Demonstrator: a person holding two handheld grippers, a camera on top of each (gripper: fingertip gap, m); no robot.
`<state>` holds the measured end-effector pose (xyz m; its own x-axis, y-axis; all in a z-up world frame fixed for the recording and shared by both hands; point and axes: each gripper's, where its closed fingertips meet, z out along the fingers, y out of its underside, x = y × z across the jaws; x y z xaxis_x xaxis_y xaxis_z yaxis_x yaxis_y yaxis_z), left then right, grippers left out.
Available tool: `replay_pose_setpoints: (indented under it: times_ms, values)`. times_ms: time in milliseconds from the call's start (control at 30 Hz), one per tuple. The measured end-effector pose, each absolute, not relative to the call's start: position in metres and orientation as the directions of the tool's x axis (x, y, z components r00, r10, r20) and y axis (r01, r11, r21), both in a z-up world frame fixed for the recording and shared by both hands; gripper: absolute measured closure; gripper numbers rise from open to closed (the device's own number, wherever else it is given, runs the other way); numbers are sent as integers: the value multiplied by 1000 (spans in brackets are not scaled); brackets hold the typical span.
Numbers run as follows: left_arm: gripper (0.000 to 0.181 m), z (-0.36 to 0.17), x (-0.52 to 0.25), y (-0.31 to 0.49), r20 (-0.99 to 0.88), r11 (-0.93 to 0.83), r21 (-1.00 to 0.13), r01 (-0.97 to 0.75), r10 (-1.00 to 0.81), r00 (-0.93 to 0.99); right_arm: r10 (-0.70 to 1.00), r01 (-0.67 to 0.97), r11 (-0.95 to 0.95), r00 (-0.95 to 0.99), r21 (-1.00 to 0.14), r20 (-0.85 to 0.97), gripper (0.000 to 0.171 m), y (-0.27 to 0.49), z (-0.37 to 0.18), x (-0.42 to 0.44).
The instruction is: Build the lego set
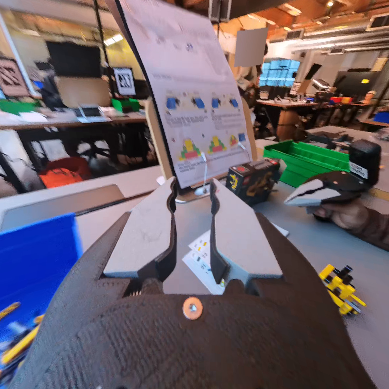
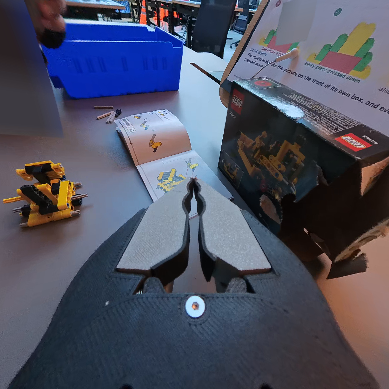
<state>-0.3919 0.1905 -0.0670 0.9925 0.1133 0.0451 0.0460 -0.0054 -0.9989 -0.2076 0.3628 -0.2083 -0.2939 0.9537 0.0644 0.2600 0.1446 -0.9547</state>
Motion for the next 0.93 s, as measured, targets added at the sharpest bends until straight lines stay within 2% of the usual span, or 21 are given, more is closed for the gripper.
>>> replay_pose_setpoints:
  times_ms: [133,200,300,367,400,433,567,733,833,933]
  values:
    - [153,-16,-412,123,-28,90,-995,-52,254,967,969,268,164,-225,-949,104,171,369,-210,-208]
    - [151,2,-435,77,-87,65,-991,-119,362,928,978,249,141,-183,-958,96,171,373,-205,-205]
    - [151,-5,-483,21,-165,-82,-986,-143,544,822,991,237,97,-109,-967,72,171,382,-202,-203]
    - [152,-32,-510,3,-190,-182,-978,-101,582,791,996,256,83,-64,-963,69,169,390,-204,-207]
    - [146,-46,-522,-3,-177,-205,-977,-66,591,787,997,264,80,-41,-961,71,165,394,-205,-209]
    - [139,-59,-530,-6,-160,-214,-976,-41,578,800,997,262,78,-17,-962,77,163,397,-204,-212]
    - [133,-92,-561,-12,-144,-259,-966,-4,522,841,994,238,42,85,-970,64,144,409,-200,-223]
    - [129,-112,-580,-15,-102,-348,-936,57,422,901,984,232,7,170,-973,47,137,418,-198,-231]
    - [140,-132,-579,-20,-118,-479,-874,80,368,922,977,246,30,198,-969,81,141,421,-199,-230]
    - [152,-159,-565,-25,-162,-685,-725,74,274,948,979,243,34,186,-969,81,142,419,-199,-230]
